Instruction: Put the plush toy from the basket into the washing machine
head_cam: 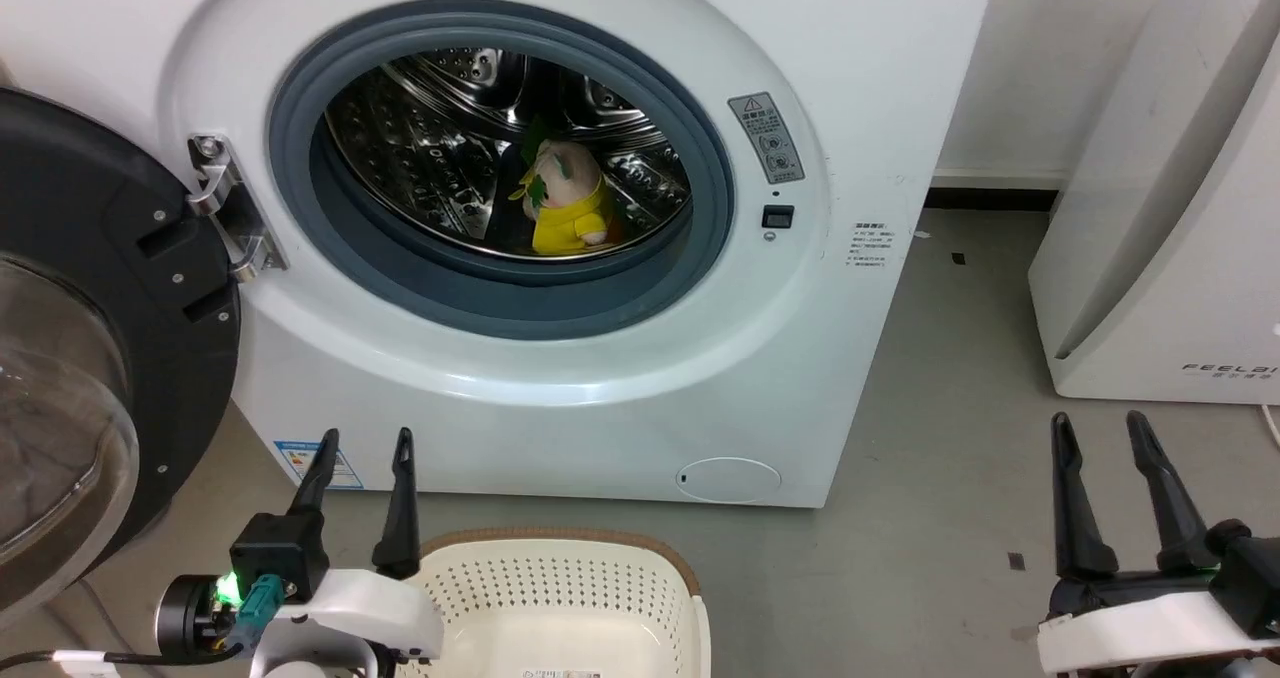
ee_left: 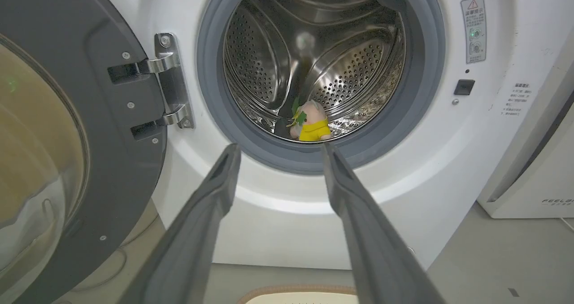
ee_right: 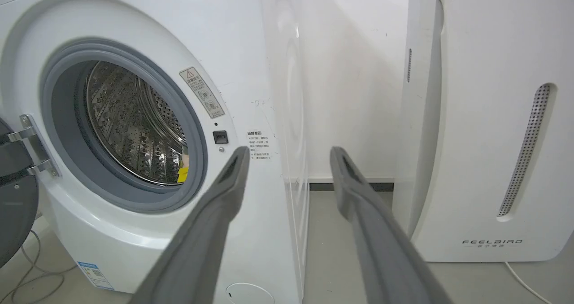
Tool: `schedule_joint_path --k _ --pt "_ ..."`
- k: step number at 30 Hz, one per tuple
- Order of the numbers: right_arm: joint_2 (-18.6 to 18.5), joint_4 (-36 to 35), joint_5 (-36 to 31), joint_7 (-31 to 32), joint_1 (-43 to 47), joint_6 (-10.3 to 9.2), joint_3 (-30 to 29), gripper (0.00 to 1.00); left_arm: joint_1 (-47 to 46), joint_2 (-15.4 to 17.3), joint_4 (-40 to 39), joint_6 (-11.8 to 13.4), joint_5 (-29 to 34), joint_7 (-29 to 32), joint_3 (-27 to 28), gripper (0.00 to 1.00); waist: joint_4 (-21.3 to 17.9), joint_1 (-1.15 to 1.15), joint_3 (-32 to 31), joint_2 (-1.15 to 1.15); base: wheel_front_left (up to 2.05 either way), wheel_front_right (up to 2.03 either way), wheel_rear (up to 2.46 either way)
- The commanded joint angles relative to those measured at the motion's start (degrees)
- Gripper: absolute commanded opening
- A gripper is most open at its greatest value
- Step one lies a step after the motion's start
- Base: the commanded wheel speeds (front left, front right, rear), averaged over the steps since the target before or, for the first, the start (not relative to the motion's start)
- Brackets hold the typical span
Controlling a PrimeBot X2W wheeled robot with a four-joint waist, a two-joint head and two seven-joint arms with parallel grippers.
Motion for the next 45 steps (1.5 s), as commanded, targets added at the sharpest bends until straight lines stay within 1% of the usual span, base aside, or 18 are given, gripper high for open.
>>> schedule_joint_path --k 1,45 --pt "0.0 0.0 0.0 0.0 0.0 0.00 0.0 0.00 0.0 0.0 0.0 0.0 0.0 0.0 0.0 0.00 0.0 0.01 0.0 0.00 0.00 0.00 0.00" --pt "0.0 -0.8 -2.9 4.9 0.1 -0.02 1.9 0.00 2.2 -0.1 -5.1 0.9 1.0 4.9 -0.9 0.00 -1.1 0.01 -0.3 0.00 0.00 0.00 0.00"
